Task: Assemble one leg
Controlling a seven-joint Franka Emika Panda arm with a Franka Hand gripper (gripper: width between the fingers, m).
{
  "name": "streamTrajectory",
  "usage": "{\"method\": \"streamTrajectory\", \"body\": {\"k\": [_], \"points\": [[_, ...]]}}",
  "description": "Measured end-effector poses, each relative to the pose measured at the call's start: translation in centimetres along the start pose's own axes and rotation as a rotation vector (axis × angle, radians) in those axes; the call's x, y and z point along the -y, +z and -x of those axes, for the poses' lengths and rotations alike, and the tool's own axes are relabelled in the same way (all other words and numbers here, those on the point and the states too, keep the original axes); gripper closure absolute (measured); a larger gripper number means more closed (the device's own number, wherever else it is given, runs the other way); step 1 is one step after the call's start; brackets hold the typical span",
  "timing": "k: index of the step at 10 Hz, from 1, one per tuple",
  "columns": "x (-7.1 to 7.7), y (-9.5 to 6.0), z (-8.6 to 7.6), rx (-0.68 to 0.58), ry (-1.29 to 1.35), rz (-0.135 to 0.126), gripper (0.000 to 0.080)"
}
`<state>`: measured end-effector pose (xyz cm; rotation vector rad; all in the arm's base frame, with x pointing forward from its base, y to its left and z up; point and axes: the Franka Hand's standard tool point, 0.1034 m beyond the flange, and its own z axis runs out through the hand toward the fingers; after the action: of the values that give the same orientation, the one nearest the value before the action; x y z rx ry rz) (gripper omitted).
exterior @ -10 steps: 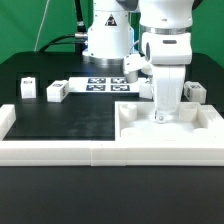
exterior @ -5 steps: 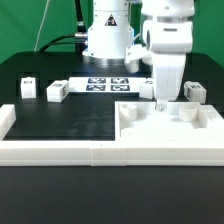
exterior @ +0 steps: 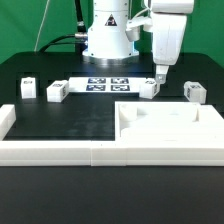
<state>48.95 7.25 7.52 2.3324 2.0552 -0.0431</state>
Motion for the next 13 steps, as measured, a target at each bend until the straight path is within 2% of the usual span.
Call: {"method": "streamTrajectory", "body": {"k": [2, 4, 7, 10, 12, 13], "points": [[0.0, 0.1, 0.0, -0.001, 0.058, -0.002, 0.0151], [0.2, 0.1, -0.1, -0.002, 0.273, -0.003, 0.0151], [1.8, 0.3, -1.4, -0.011, 0.698, -0.019, 0.0151], [3.0, 0.5, -4.1, -0.022, 1.019, -0.044, 0.0151], [4.1, 0.6, -6.6, -0.024, 1.286, -0.070, 0.0151], [4.5, 0.5, -7.6, -0.023, 1.319, -0.071, 0.0151]]}}
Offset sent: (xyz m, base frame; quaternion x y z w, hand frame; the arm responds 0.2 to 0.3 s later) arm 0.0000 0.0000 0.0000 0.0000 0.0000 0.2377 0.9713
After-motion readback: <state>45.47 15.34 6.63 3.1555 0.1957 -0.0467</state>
